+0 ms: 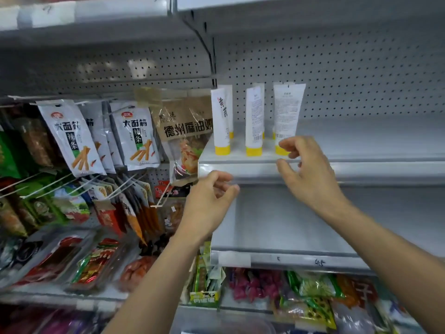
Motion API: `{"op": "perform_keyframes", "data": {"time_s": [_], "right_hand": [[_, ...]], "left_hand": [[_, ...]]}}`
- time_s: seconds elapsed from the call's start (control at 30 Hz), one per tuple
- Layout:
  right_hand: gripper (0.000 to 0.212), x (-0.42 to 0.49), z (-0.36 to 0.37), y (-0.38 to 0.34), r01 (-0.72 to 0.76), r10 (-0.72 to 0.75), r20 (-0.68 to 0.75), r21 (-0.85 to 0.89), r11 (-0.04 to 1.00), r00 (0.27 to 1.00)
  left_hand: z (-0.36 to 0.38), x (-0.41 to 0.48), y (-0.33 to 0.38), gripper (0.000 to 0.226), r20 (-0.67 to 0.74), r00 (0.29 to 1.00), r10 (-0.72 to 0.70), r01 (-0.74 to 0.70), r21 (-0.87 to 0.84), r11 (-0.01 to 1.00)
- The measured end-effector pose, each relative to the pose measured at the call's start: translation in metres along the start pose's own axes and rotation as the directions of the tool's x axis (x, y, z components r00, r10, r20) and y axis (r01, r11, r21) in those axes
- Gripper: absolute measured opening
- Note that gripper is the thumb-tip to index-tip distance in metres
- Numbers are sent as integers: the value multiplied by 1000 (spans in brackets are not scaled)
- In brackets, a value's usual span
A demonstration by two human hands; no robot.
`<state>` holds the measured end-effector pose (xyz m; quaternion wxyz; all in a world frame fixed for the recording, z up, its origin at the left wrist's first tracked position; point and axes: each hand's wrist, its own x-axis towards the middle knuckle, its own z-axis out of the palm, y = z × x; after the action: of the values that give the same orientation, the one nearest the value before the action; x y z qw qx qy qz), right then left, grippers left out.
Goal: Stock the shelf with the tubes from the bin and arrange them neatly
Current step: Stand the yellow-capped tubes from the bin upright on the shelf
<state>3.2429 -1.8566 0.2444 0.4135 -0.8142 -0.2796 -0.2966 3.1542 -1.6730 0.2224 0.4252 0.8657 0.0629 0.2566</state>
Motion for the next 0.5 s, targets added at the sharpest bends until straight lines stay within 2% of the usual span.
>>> {"op": "perform_keyframes", "data": {"time_s": [0.07,0.13,0.27,0.33,0.43,0.5], "right_hand": [[28,-29,19,-9,40,-35,117,-42,998,992],[28,-60,46,-14,33,-11,270,-78,996,963],[22,-129,111,-6,-51,97,565,-97,994,820],[15,-166,145,6,-96,156,712,-124,988,684],[10,-228,196,39,-204,241,889,-172,964,389],[12,-271,225,63,-179,256,940,-219,959,224]], "left_hand": [[-7,-15,-23,20,38,999,-32,32,8,999],[-13,-33,-56,19,76,990,-118,118,-1,993],[-8,-76,-142,15,117,940,-320,322,0,947],[-1,-103,-190,16,181,876,-447,458,-23,889],[14,-150,-260,11,281,750,-599,615,40,788],[31,-181,-306,16,312,670,-674,680,106,726]]}}
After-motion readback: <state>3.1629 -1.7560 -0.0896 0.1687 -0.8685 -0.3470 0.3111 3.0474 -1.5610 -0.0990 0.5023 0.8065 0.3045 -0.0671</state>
